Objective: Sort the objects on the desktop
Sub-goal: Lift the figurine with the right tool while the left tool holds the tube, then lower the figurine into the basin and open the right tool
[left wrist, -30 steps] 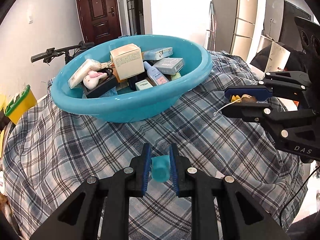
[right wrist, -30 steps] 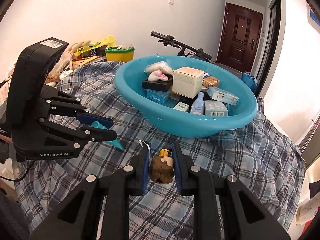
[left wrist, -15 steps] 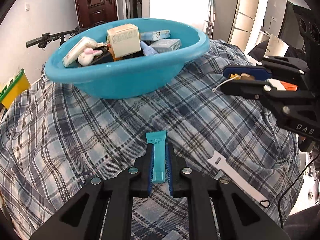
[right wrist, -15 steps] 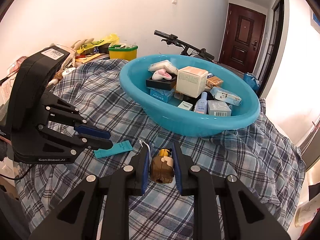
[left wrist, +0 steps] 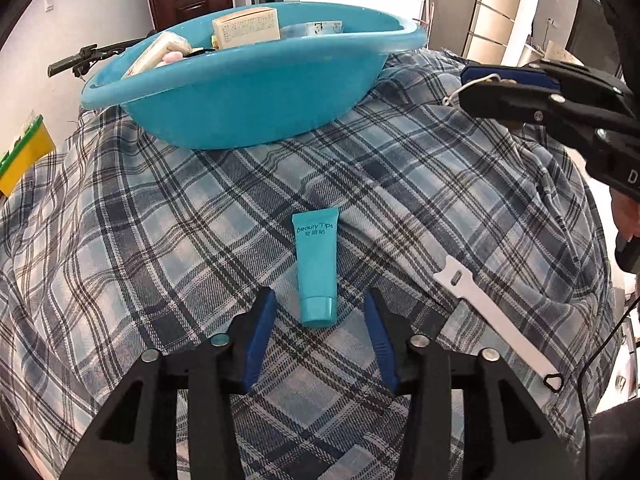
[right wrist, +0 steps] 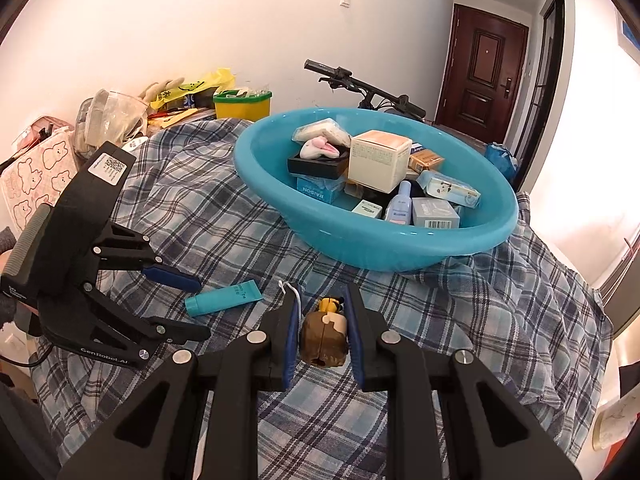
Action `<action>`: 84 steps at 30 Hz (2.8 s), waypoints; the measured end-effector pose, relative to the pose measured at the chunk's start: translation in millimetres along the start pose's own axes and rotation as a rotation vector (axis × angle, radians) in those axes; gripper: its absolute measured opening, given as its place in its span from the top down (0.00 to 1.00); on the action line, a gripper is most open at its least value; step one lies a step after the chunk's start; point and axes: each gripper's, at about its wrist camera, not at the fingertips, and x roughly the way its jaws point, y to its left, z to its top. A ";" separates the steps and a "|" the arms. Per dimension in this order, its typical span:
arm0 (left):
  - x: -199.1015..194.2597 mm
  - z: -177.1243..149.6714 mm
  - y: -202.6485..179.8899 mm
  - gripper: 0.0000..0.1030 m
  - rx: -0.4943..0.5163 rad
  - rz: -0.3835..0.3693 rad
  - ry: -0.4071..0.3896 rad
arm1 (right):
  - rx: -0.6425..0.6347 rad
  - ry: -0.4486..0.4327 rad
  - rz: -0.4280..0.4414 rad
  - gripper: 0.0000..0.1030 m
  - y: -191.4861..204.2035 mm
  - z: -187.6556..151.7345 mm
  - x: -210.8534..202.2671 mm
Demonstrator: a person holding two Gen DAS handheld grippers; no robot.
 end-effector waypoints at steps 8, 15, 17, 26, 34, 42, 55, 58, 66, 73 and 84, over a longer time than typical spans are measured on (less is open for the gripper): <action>-24.6 4.9 0.2 0.81 -0.004 0.006 -0.094 | 0.015 0.000 -0.013 0.80 -6.2 -0.8 -0.4; -40.1 26.0 -6.4 0.81 0.000 -0.008 -0.161 | 0.006 -0.028 -0.012 0.80 -2.4 4.7 -7.5; -48.1 30.8 -9.1 0.81 0.006 -0.007 -0.189 | 0.001 -0.036 -0.016 0.80 -1.8 7.7 -10.5; -72.8 49.9 -10.3 0.81 0.027 -0.002 -0.266 | -0.006 -0.089 -0.040 0.80 -1.8 22.4 -26.5; -74.5 55.3 -15.2 0.81 0.037 -0.014 -0.269 | -0.015 -0.128 -0.052 0.80 -5.0 38.6 -32.1; -71.5 57.6 -15.0 0.81 0.037 -0.016 -0.261 | 0.013 -0.136 -0.055 0.80 -19.1 74.0 5.6; -63.2 62.4 8.9 0.81 -0.014 0.001 -0.255 | 0.087 -0.077 -0.070 0.80 -47.1 108.5 64.0; -71.0 63.7 10.6 0.81 -0.019 -0.001 -0.272 | 0.087 -0.063 -0.085 0.80 -49.9 112.7 69.1; -77.8 66.5 8.2 0.81 -0.015 0.008 -0.284 | 0.095 0.020 -0.105 0.80 -59.3 116.9 93.5; -72.0 68.6 7.3 0.81 -0.017 0.001 -0.267 | 0.121 0.074 -0.135 0.80 -78.8 137.1 119.3; -58.4 67.0 13.0 0.81 -0.026 -0.004 -0.234 | 0.120 0.214 -0.196 0.80 -102.4 163.2 162.0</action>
